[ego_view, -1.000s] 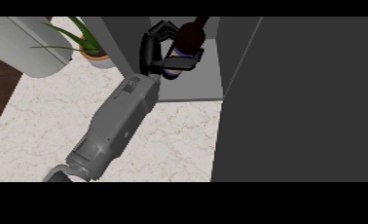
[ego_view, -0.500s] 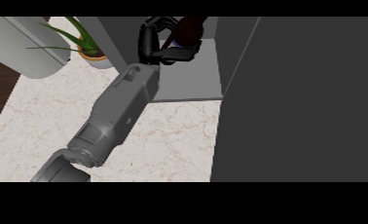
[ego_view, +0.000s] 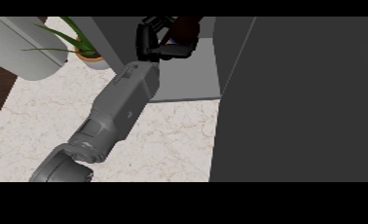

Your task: Pick up the wine, place it into the cabinet and close the cabinet

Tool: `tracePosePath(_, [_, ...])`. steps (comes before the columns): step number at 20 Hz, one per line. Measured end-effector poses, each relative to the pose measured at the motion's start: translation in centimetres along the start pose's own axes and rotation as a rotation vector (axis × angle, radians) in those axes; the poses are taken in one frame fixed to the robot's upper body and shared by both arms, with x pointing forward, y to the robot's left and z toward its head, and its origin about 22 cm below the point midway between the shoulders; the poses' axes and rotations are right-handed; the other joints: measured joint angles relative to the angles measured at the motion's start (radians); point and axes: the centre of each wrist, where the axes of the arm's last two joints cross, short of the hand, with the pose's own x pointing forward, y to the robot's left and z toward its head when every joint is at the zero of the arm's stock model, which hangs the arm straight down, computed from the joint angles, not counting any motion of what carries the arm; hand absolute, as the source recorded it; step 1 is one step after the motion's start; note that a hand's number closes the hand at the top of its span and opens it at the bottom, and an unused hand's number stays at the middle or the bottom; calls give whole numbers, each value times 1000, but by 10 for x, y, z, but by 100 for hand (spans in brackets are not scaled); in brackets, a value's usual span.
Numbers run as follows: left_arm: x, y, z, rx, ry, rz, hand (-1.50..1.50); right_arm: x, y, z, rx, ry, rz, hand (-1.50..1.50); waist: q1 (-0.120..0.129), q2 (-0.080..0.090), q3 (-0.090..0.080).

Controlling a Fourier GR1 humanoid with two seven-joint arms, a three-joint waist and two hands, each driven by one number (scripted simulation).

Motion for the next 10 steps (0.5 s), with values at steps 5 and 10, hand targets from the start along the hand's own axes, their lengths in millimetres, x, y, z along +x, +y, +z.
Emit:
tracePosePath(5, [-5,3,2,13,2,18,150,-1,3,-2,16,-5,-6,-150,-7,3,0])
tracePosePath(10, [-9,6,3,21,-2,14,150,-3,4,-2,26,-9,-11,-150,-13,6,0])
